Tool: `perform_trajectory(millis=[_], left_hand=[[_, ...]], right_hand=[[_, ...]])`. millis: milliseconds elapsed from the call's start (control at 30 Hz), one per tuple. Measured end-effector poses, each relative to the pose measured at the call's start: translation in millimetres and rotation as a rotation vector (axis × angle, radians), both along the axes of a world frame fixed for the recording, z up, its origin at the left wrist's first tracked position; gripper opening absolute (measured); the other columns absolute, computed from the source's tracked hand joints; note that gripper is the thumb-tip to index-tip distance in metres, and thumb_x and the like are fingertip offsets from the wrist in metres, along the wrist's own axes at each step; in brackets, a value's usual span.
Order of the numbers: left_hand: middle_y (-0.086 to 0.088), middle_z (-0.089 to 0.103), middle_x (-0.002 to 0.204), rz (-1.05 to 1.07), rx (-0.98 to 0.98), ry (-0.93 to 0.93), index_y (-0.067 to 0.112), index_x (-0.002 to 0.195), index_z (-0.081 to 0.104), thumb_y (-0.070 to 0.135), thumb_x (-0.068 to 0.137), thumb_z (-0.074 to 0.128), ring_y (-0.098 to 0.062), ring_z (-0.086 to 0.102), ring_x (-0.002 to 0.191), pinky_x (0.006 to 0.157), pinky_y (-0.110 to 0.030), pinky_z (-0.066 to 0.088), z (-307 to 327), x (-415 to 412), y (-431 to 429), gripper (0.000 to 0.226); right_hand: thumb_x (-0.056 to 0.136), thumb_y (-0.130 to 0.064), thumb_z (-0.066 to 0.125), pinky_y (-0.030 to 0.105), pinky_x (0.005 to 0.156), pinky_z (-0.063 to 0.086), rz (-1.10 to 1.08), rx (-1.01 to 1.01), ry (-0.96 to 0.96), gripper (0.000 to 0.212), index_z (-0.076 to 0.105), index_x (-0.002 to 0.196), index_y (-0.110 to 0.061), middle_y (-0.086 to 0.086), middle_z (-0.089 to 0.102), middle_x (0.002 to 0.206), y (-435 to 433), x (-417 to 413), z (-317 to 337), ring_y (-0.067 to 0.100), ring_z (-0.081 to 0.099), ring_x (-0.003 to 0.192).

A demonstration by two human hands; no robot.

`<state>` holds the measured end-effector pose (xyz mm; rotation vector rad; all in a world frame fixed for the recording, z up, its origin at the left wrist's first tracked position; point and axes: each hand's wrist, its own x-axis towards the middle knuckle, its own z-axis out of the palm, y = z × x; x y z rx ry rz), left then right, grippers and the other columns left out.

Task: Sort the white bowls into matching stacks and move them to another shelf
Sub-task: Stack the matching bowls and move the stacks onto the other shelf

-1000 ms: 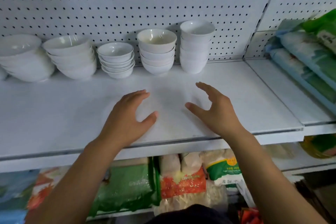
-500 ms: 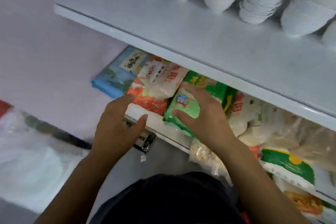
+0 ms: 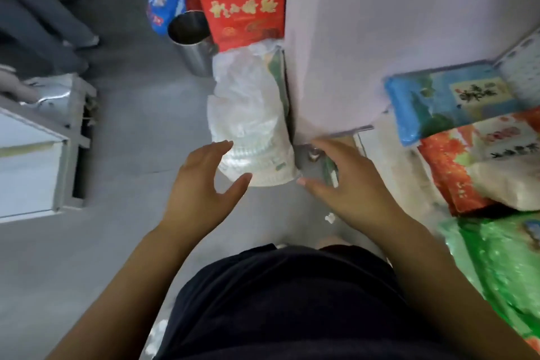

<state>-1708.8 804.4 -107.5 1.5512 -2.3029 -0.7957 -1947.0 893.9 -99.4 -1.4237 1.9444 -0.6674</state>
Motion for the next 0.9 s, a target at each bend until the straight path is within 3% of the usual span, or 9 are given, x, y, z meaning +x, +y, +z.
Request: perform_trajectory(millis=[200, 333, 467, 633, 767, 900], left_hand=[[0.002, 0.058, 0.145, 0.341, 0.141, -0.045, 0.021, 0.145, 0.054, 0.044, 0.09, 0.074, -0.019, 0.051, 0.136, 0.11, -0.032, 0.04, -15, 74, 4, 0.063], [0.002, 0.059, 0.143, 0.503, 0.212, -0.067, 0.025, 0.147, 0.052, 0.05, 0.09, 0.072, -0.019, 0.05, 0.136, 0.109, -0.032, 0.039, -24, 93, -9, 0.065], [0.003, 0.057, 0.147, 0.617, 0.192, -0.067, 0.024, 0.147, 0.052, 0.046, 0.091, 0.072, -0.02, 0.048, 0.139, 0.112, -0.036, 0.039, -23, 101, -47, 0.064], [0.007, 0.055, 0.148, 0.795, 0.135, 0.006, 0.025, 0.148, 0.051, 0.046, 0.093, 0.069, -0.015, 0.047, 0.139, 0.107, -0.024, 0.034, -10, 109, -101, 0.061], [0.008, 0.055, 0.148, 0.952, 0.116, 0.068, 0.025, 0.149, 0.05, 0.044, 0.095, 0.069, -0.014, 0.046, 0.139, 0.106, -0.021, 0.032, -8, 124, -126, 0.06], [0.008, 0.056, 0.145, 1.127, 0.102, 0.095, 0.026, 0.147, 0.05, 0.043, 0.095, 0.07, -0.01, 0.051, 0.13, 0.1, -0.02, 0.033, -5, 157, -121, 0.059]], right_hand=[[0.089, -0.041, 0.076, 0.025, 0.117, 0.03, 0.318, 0.092, -0.042, 0.07, 0.044, 0.151, -0.031, -0.016, 0.043, 0.154, -83, 54, -16, 0.004, 0.038, 0.141], [0.087, -0.044, 0.077, 0.015, 0.103, 0.027, 0.483, 0.138, -0.013, 0.071, 0.045, 0.149, -0.033, -0.017, 0.045, 0.153, -141, 80, -25, 0.003, 0.039, 0.139], [0.086, -0.044, 0.078, 0.014, 0.108, 0.024, 0.629, 0.135, -0.02, 0.07, 0.047, 0.148, -0.032, -0.018, 0.046, 0.152, -210, 101, -31, 0.003, 0.038, 0.141], [0.088, -0.042, 0.076, -0.001, 0.099, 0.02, 0.823, 0.107, 0.005, 0.066, 0.048, 0.147, -0.031, -0.016, 0.049, 0.15, -302, 129, -22, 0.0, 0.04, 0.137], [0.092, -0.039, 0.073, 0.021, 0.112, 0.029, 1.052, 0.027, 0.104, 0.068, 0.045, 0.151, -0.02, -0.004, 0.046, 0.156, -367, 186, -14, 0.015, 0.04, 0.143], [0.094, -0.039, 0.071, 0.02, 0.111, 0.028, 1.244, -0.01, 0.07, 0.067, 0.044, 0.152, -0.02, -0.003, 0.046, 0.155, -389, 263, -10, 0.015, 0.04, 0.143]])
